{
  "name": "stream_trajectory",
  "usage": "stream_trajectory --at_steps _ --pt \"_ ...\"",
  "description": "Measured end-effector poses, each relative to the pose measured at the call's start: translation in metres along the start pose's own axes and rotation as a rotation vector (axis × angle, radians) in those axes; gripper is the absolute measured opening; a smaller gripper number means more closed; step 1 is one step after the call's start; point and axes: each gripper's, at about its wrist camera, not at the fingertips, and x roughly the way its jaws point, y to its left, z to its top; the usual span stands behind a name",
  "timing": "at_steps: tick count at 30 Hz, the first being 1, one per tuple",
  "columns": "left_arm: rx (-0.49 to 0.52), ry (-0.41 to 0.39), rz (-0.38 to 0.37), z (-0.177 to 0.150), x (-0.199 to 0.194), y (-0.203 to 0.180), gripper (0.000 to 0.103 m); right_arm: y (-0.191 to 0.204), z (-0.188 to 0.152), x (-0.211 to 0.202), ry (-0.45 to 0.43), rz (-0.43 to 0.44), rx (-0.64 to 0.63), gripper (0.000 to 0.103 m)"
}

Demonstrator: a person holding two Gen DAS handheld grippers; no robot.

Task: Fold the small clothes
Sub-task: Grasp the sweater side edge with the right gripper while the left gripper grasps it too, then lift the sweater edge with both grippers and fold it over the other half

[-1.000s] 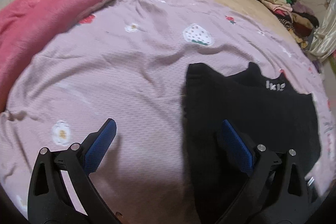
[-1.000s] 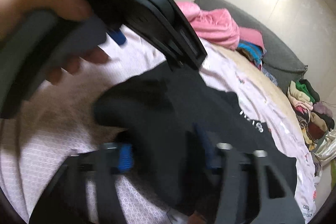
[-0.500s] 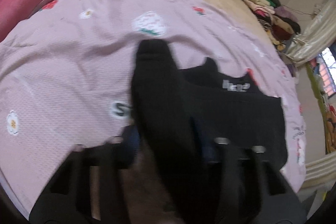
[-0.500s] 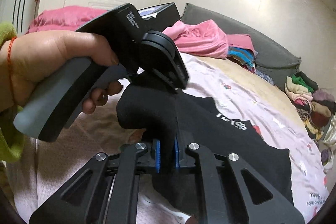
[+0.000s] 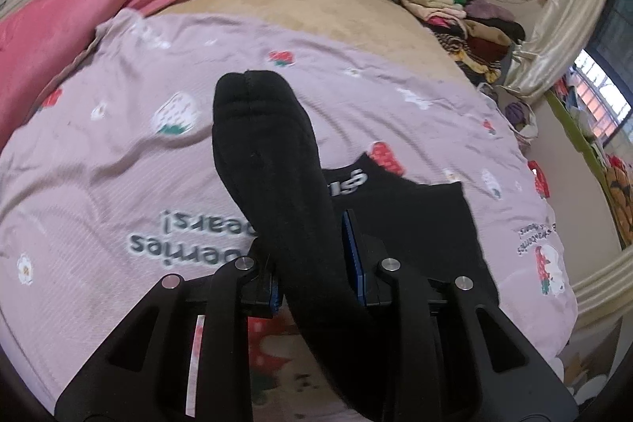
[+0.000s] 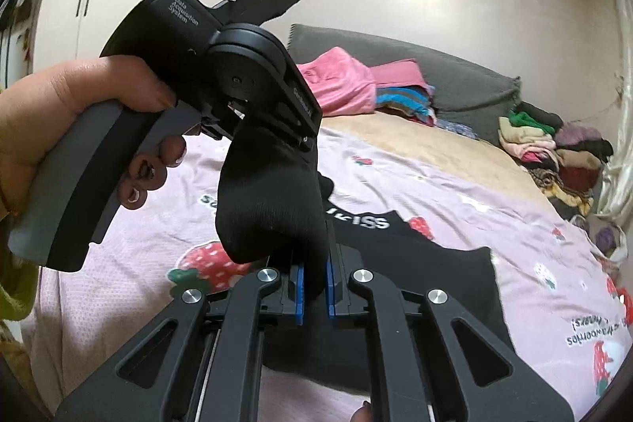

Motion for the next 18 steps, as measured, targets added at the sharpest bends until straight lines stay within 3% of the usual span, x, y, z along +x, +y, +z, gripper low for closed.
stream_trajectory --at_steps 7,18 --pt "0.059 0.009 -0.005 0.004 0.014 -0.047 0.017 -0.032 -0.011 -0.015 -0.006 -0.047 0.065 0.006" --pt "0.116 0.091 -0.018 -0.004 0.059 -0.103 0.017 -0.076 -0.045 -0.019 0.049 -0.087 0.172 0.006"
